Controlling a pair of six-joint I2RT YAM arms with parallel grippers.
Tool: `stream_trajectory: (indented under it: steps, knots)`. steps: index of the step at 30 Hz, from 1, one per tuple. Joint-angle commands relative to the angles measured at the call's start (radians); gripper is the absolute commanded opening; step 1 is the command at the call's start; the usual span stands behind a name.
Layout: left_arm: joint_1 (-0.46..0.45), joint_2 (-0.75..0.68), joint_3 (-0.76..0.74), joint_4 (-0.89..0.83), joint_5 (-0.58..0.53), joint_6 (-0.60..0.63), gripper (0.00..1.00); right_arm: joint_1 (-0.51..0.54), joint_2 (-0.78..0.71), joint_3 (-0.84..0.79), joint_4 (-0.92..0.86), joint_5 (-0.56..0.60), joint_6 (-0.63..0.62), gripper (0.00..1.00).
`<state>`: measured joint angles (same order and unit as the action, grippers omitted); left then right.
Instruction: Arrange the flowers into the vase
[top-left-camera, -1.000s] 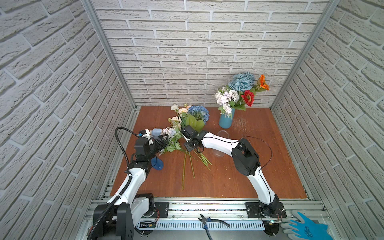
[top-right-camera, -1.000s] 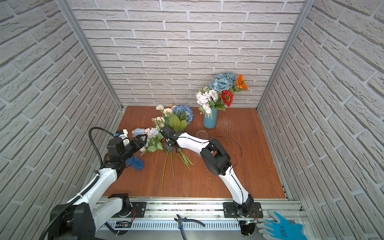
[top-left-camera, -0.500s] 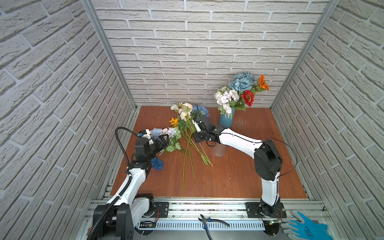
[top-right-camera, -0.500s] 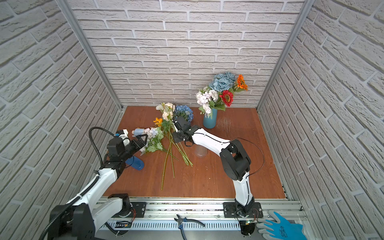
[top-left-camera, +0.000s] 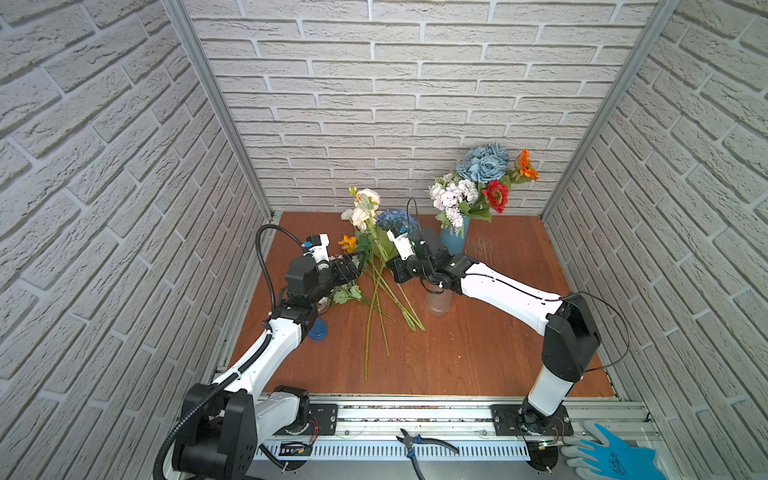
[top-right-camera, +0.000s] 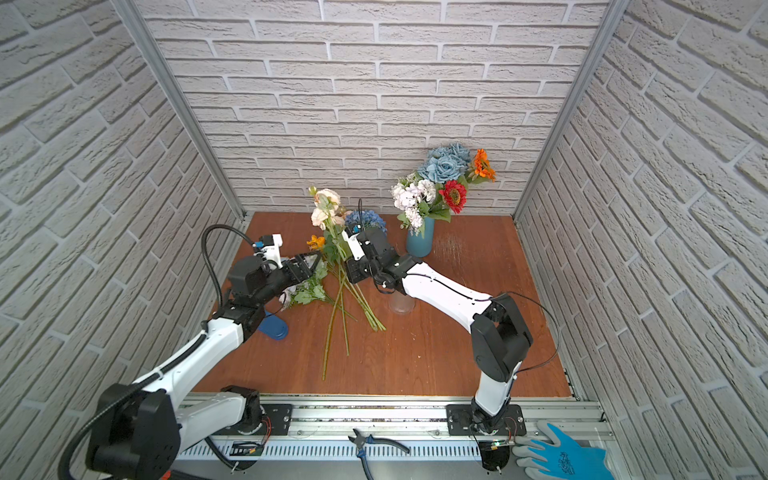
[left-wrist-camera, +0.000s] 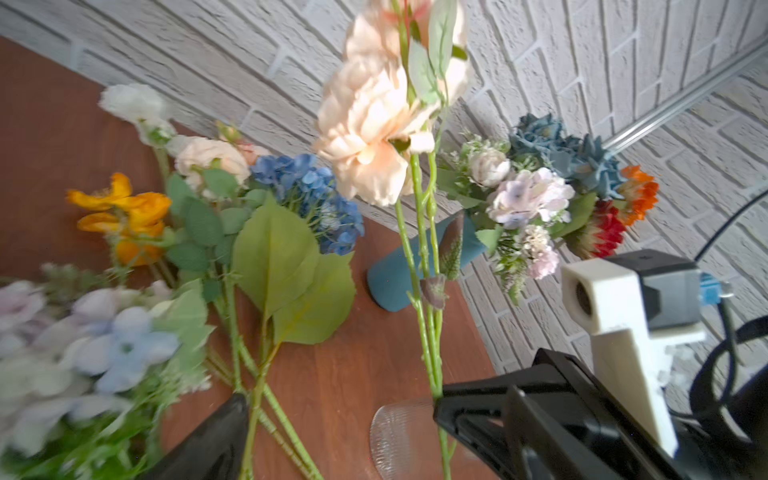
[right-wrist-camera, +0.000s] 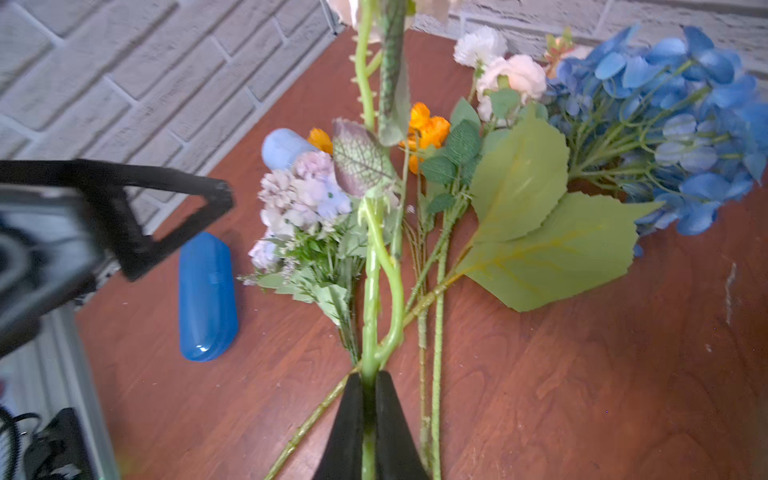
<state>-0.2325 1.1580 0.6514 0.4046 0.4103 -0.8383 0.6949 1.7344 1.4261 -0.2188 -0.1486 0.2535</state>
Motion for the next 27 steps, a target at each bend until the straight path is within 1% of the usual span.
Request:
stream_trajectory:
  steps: [1,6,8,9,12,17,19,20,25,27]
  knots:
    - [-0.037,0.057,0.053,0.15,0.051,-0.029,0.91,0.003,-0.063,-0.043,0.133,-0.105,-0.014,0.06]
    - [-0.102,0.107,0.112,0.172,0.073,-0.024,0.88,0.003,-0.102,-0.088,0.156,-0.102,-0.011,0.06]
    - [-0.121,0.117,0.126,0.164,0.076,-0.016,0.86,0.004,-0.113,-0.1,0.166,-0.111,-0.013,0.06]
    - [-0.127,0.12,0.132,0.159,0.077,-0.013,0.84,0.004,-0.116,-0.104,0.168,-0.113,-0.014,0.05]
    - [-0.134,0.133,0.143,0.157,0.082,-0.012,0.74,0.003,-0.124,-0.111,0.168,-0.12,-0.021,0.06]
    - [-0.135,0.151,0.156,0.148,0.082,-0.01,0.6,0.003,-0.14,-0.126,0.181,-0.124,-0.024,0.06]
    - [-0.136,0.156,0.16,0.143,0.082,-0.01,0.58,0.003,-0.148,-0.134,0.19,-0.122,-0.023,0.06]
    - [-0.135,0.16,0.163,0.143,0.082,-0.01,0.56,0.003,-0.153,-0.138,0.195,-0.121,-0.022,0.06]
    - [-0.136,0.163,0.165,0.143,0.078,-0.013,0.33,0.003,-0.159,-0.14,0.194,-0.125,-0.023,0.06]
    - [-0.136,0.159,0.167,0.142,0.076,-0.013,0.21,0.003,-0.162,-0.141,0.193,-0.125,-0.026,0.06]
